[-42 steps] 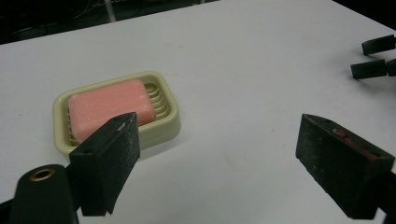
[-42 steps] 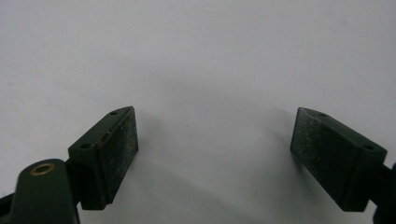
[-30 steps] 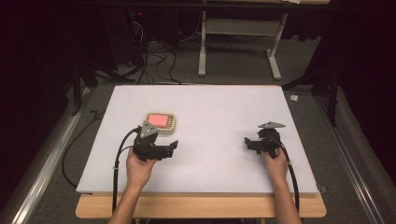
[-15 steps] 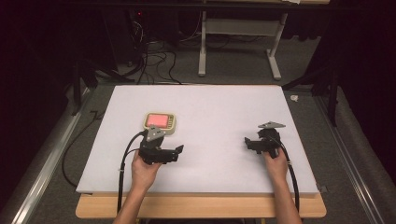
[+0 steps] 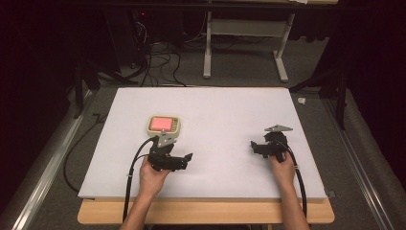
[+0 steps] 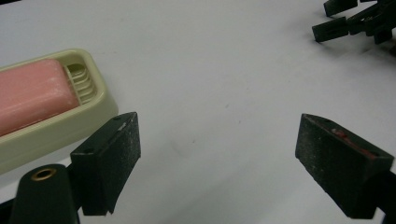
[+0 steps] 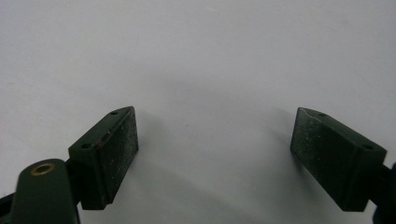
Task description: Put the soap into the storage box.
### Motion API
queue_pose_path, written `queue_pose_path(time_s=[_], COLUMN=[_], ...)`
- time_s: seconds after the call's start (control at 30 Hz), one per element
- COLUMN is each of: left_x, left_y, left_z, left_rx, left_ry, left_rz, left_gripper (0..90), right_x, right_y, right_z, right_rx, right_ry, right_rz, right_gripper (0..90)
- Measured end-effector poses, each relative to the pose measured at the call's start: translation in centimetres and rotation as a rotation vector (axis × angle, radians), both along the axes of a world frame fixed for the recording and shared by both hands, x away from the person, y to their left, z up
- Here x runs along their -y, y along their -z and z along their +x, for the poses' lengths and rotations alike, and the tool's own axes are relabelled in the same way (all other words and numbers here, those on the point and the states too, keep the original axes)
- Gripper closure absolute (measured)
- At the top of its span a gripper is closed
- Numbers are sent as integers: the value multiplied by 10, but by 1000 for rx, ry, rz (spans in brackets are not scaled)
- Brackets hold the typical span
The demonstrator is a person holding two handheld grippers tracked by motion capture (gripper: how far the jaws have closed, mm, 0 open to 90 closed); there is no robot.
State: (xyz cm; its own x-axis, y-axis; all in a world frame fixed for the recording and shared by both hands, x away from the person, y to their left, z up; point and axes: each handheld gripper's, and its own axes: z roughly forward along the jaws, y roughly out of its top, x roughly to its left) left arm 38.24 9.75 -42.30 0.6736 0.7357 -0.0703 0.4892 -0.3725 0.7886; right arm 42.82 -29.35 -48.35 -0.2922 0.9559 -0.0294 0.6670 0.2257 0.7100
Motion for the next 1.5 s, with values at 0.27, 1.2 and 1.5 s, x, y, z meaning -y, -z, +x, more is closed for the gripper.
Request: queue_pose_path(time_s=[0.27, 1.2, 1.5], left_x=[3, 16, 19], left_y=[8, 37, 45], left_z=[3, 20, 24], left_rx=[-25, -57, -60], left_ry=[8, 1, -7], left_rz=[-3, 48, 77], left_gripper=[151, 153, 153], right_x=[0, 0, 0], right_y=[0, 0, 0], right_z=[0, 0, 0], right_rx=[0, 0, 1], right_ry=[0, 0, 0], right_rz=[-1, -1, -2], right_gripper=[159, 159, 158])
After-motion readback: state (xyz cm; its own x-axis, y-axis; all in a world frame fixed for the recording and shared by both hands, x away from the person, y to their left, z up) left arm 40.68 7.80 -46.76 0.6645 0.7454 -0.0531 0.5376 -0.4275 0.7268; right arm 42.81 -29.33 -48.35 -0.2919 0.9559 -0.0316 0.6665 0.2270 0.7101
